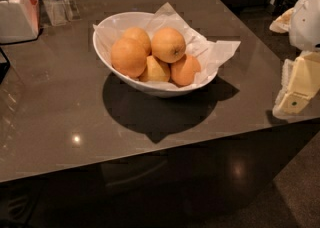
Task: Pick orange from white bowl
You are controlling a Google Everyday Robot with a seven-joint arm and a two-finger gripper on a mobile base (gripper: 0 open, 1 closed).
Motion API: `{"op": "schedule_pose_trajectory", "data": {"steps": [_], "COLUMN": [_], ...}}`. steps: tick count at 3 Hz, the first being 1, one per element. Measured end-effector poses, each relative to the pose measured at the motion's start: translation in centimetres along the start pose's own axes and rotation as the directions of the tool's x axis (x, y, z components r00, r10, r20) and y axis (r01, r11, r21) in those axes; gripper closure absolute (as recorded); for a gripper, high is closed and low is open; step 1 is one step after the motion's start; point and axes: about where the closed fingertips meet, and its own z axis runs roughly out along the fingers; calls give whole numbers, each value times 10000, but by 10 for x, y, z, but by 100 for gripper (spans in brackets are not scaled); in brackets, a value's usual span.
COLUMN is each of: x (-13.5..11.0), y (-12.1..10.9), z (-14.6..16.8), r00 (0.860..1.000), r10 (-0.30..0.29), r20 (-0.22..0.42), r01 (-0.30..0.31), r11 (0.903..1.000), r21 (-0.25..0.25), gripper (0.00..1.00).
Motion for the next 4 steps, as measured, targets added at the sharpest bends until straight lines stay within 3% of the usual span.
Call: {"op": "schedule_pose_trajectory", "data": {"steps": [1,2,3,4], "x": [0,-15,-44,-85], "y": [0,-11,-37,-66], "z": [0,-1,7,20], "r00": [10000,9985,9897,9704], "r10": [-4,-428,-1216,-1902], "r20": [3,328,760,1489], "r01": [4,425,1230,1983], "r11": [10000,9991,9923,9793], "r21": [1,87,-149,-415], "gripper": [0,0,0,0]}}
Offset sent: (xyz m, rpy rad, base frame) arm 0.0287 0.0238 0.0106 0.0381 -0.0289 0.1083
